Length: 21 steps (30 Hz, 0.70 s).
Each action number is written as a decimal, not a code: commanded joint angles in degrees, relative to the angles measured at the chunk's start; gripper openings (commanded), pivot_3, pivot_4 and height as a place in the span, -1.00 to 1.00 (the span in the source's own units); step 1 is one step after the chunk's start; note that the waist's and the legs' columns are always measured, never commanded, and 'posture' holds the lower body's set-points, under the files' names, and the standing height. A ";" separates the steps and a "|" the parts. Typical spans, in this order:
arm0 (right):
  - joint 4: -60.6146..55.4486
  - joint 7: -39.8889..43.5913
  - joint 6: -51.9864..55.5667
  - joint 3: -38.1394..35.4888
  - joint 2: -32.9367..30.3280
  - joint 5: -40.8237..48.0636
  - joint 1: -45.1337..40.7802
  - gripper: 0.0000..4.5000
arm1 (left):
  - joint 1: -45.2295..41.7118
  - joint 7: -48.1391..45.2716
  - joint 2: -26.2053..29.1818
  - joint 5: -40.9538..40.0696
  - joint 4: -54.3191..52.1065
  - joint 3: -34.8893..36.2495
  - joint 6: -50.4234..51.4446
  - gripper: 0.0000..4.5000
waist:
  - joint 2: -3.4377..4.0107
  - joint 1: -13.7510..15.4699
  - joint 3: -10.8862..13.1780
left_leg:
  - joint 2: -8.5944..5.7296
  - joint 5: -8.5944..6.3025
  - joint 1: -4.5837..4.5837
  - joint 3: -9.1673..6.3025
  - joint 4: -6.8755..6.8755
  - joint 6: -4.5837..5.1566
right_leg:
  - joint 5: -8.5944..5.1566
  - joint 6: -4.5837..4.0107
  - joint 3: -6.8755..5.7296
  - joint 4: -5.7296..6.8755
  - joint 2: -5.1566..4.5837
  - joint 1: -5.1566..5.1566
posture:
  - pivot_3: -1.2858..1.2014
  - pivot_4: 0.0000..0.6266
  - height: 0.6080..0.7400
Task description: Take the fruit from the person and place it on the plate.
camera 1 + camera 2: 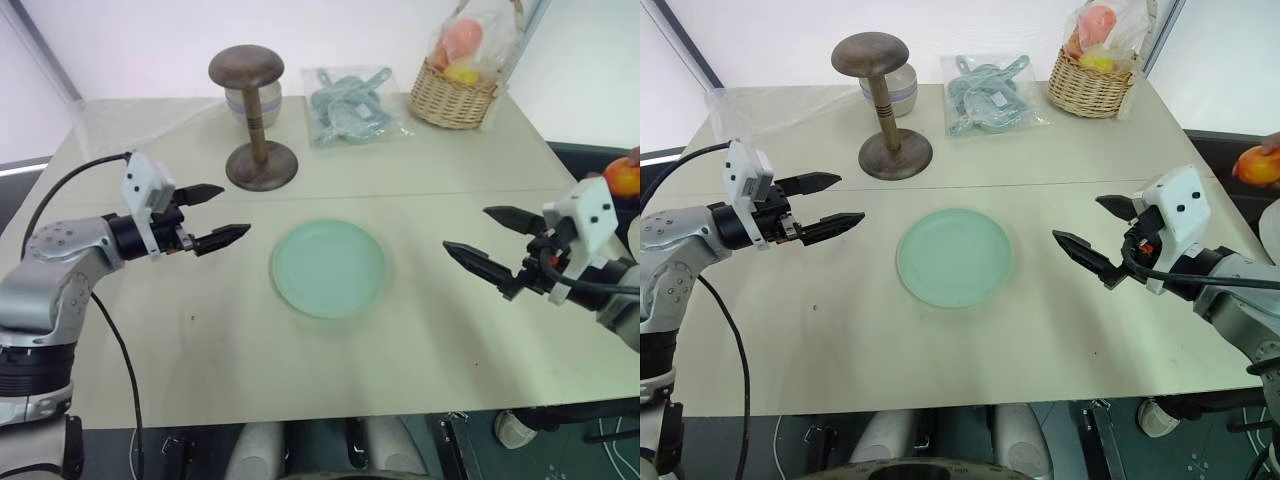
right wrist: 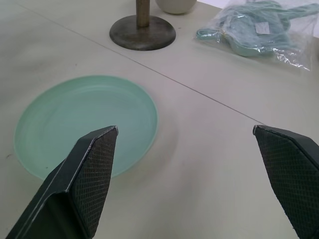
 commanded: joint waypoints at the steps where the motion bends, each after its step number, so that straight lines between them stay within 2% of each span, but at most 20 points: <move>1: -1.79 -0.46 -0.53 -2.12 -0.48 0.54 -0.01 0.98 | -0.55 -0.05 0.44 -0.48 -1.13 1.43 -0.35 1.00 | 0.00 0.01 0.00 | 0.00 0.00 0.00 0.00 0.00 0.00 | 0.00 0.00 0.00 0.00 0.00 0.00 | 0.03 -0.52 1.00; 21: -2.68 -2.75 -0.85 -2.42 0.22 0.85 0.65 0.98 | -1.43 -0.02 -0.30 -0.19 -0.08 0.79 -0.83 1.00 | 0.00 0.00 0.00 | 0.00 0.00 0.00 0.00 0.00 0.00 | 0.00 0.00 0.00 0.00 0.00 0.00 | 0.03 -0.52 1.00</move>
